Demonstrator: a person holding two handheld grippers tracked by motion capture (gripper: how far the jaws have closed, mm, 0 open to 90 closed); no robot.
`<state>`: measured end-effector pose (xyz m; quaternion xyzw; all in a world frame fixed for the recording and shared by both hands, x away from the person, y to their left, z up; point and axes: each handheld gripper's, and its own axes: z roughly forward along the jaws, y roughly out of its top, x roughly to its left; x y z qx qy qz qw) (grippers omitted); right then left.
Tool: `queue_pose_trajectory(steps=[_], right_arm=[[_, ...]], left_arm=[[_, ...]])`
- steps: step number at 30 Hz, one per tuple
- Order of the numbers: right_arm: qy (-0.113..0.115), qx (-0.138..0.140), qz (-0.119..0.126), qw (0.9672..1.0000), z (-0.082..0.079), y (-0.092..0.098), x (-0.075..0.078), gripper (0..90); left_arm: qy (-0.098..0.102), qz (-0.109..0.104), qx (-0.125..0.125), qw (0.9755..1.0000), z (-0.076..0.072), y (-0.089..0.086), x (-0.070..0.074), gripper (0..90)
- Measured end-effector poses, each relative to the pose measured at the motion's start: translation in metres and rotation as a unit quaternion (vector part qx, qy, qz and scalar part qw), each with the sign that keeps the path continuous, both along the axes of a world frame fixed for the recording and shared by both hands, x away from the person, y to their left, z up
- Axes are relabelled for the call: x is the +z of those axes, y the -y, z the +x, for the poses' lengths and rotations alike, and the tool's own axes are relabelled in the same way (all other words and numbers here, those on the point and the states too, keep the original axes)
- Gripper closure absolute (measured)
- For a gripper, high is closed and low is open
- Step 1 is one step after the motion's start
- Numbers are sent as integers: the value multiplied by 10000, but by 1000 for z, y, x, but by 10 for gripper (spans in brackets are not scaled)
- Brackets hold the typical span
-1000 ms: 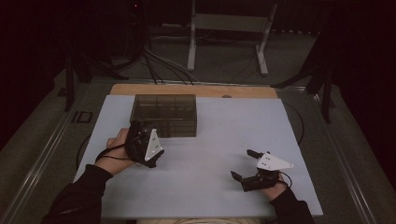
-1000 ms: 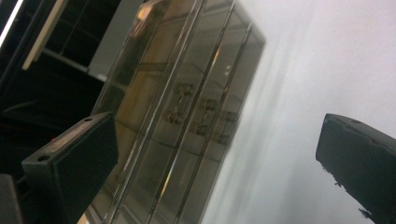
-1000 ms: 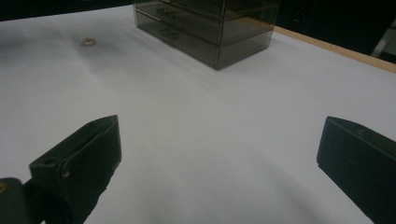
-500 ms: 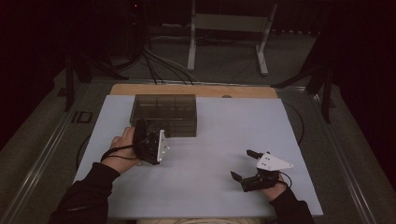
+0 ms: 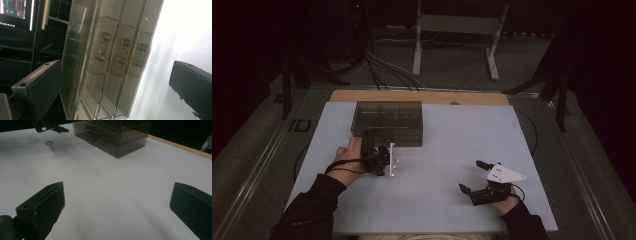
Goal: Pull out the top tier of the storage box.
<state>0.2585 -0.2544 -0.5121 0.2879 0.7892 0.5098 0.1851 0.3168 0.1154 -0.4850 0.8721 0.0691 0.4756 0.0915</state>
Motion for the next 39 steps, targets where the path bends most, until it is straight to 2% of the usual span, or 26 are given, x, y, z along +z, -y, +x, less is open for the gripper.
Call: queue_pose_trajectory(steps=[6,14,21,23,27,34,39], right_arm=[[-1,6,-5,10000,0,0,0,0],[-17,13,-14,10000,0,0,0,0],[-8,18,-3,10000,0,0,0,0],[-2,14,7,10000,0,0,1,0],[-12,19,-10,10000,0,0,0,0],[-6,14,11,10000,0,0,0,0],[-14,24,-12,10000,0,0,0,0]], left_arm=[[334,353,93,9988,0,1,-8,56],[511,744,1,9959,2,3,-14,195],[747,1008,25,9921,3,8,-21,281],[792,1108,19,9907,4,9,-22,335],[823,1193,-27,9894,4,11,-25,410],[1043,1442,69,9840,8,11,-28,530],[1141,1484,145,9822,11,11,-29,582]])
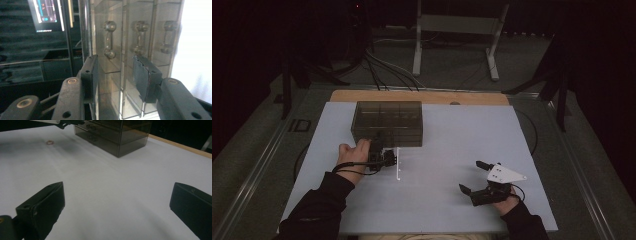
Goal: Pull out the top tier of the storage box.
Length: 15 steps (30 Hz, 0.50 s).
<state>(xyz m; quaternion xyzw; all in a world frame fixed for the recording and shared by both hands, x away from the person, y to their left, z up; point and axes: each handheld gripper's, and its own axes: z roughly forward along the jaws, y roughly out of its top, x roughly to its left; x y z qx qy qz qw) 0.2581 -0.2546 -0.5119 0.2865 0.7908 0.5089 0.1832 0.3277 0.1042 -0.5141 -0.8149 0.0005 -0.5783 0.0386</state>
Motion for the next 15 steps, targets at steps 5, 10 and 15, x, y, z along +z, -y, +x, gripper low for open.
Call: queue_pose_trajectory(steps=[5,10,15], right_arm=[[-3,-4,18,10000,0,0,0,0],[-1,-2,13,10000,0,0,0,0],[1,-2,4,10000,0,0,0,0]], left_arm=[[68,60,-52,9999,2,2,0,620],[71,44,-124,9999,3,3,-1,680],[57,95,-67,9999,5,5,0,728]])
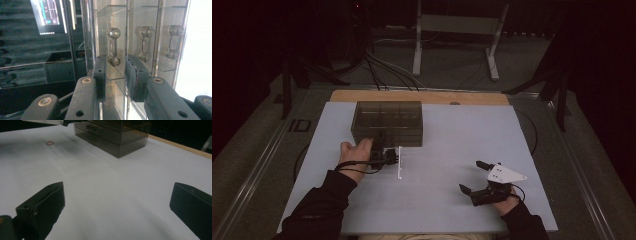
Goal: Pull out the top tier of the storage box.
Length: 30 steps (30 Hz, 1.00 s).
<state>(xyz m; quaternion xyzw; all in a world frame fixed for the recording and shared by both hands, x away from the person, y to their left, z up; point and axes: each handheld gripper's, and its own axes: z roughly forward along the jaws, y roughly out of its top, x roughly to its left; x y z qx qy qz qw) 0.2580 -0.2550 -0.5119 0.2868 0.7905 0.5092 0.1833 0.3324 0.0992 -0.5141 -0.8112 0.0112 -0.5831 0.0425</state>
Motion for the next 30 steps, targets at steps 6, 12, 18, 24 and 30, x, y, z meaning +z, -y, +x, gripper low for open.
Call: queue_pose_trajectory(steps=[6,12,18,24,30], right_arm=[[-1,1,5,10000,0,0,0,0],[-9,1,12,10000,0,0,0,0],[-6,4,15,10000,0,0,0,0],[-6,3,16,10000,0,0,0,0],[-9,0,19,10000,0,0,0,0]], left_arm=[[14,-29,-18,10000,2,3,0,772],[-31,36,67,10000,2,5,2,790],[-56,14,113,9999,2,6,3,799],[-49,44,93,9999,1,7,4,805],[-28,48,64,10000,-4,7,4,806]])
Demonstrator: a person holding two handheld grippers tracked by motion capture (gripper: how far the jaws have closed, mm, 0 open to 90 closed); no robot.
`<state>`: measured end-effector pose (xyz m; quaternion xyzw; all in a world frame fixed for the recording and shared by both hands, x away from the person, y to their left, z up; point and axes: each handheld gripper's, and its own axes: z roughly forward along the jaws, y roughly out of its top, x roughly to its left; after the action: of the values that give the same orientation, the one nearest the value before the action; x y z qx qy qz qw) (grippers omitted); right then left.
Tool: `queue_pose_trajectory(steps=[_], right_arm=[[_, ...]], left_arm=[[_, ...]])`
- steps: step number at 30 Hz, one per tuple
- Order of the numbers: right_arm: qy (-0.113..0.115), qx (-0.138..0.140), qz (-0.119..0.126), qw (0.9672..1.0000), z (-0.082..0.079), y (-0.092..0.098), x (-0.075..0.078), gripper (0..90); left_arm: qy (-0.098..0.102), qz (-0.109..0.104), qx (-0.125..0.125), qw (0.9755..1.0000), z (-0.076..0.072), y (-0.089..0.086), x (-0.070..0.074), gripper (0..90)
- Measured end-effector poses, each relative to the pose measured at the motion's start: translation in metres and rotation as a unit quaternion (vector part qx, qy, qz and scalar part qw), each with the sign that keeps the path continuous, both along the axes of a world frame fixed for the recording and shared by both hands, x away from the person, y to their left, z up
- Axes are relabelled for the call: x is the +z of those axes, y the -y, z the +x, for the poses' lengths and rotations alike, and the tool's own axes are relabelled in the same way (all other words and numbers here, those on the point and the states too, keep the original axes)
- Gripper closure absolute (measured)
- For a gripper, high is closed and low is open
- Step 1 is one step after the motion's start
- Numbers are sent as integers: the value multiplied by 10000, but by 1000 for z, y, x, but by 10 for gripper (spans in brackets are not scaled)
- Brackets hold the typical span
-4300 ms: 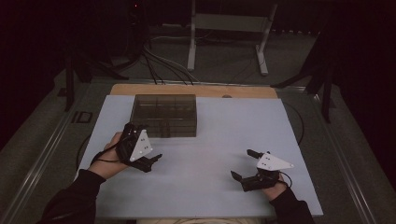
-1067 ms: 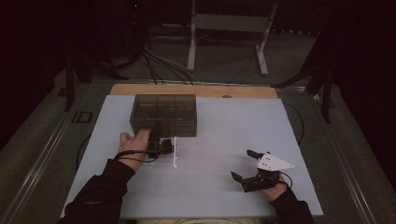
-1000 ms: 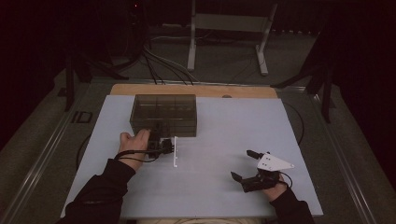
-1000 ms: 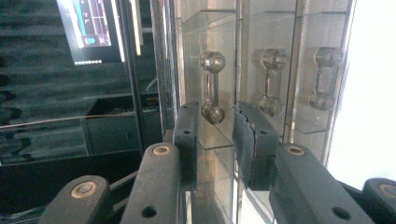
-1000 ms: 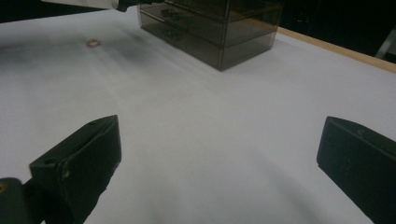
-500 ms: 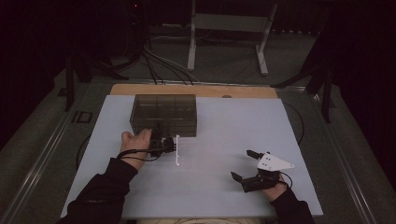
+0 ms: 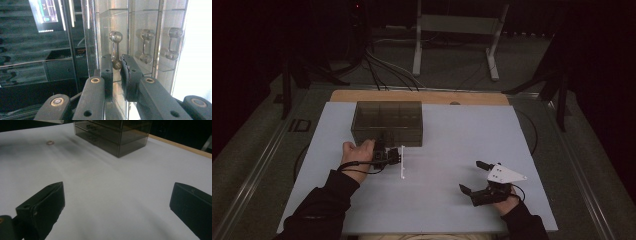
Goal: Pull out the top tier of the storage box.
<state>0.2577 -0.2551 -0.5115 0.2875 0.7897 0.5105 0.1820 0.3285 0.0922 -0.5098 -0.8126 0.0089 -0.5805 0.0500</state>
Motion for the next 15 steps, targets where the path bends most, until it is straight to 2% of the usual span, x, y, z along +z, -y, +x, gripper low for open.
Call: queue_pose_trajectory(steps=[15], right_arm=[[-3,7,-25,10000,0,-1,-1,0]], left_arm=[[-58,35,14,10000,-12,1,1,807]])
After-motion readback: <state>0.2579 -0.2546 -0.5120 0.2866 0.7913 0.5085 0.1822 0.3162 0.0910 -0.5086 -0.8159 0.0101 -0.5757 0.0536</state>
